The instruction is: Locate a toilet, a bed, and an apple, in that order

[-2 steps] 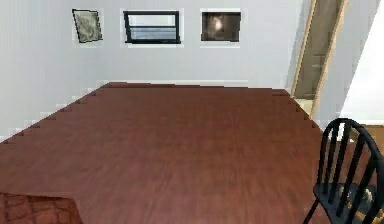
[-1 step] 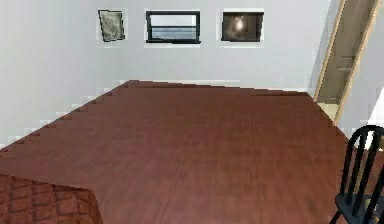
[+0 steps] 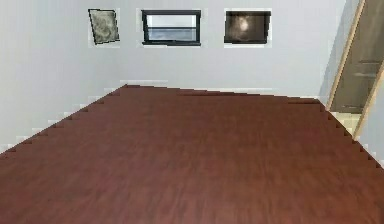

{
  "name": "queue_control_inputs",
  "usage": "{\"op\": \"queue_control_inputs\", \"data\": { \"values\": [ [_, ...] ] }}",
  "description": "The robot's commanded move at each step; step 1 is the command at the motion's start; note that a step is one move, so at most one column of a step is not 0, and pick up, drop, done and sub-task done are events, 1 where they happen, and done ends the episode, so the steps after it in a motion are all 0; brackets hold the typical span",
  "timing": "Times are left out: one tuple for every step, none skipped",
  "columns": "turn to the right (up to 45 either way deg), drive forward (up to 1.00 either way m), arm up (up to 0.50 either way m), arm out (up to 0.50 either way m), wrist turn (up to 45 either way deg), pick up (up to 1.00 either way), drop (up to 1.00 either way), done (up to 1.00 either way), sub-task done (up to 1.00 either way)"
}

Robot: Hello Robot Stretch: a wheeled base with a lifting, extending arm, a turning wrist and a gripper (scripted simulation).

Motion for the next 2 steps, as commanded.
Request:
{"op": "queue_control_inputs", "data": {
  "values": [
    [12.0, 0.00, 0.00, 0.00, 0.0, 0.00, 0.00, 0.00, 0.00],
    [0.0, 0.90, 0.00, 0.00, 0.0, 0.00, 0.00, 0.00, 0.00]
  ]
}}
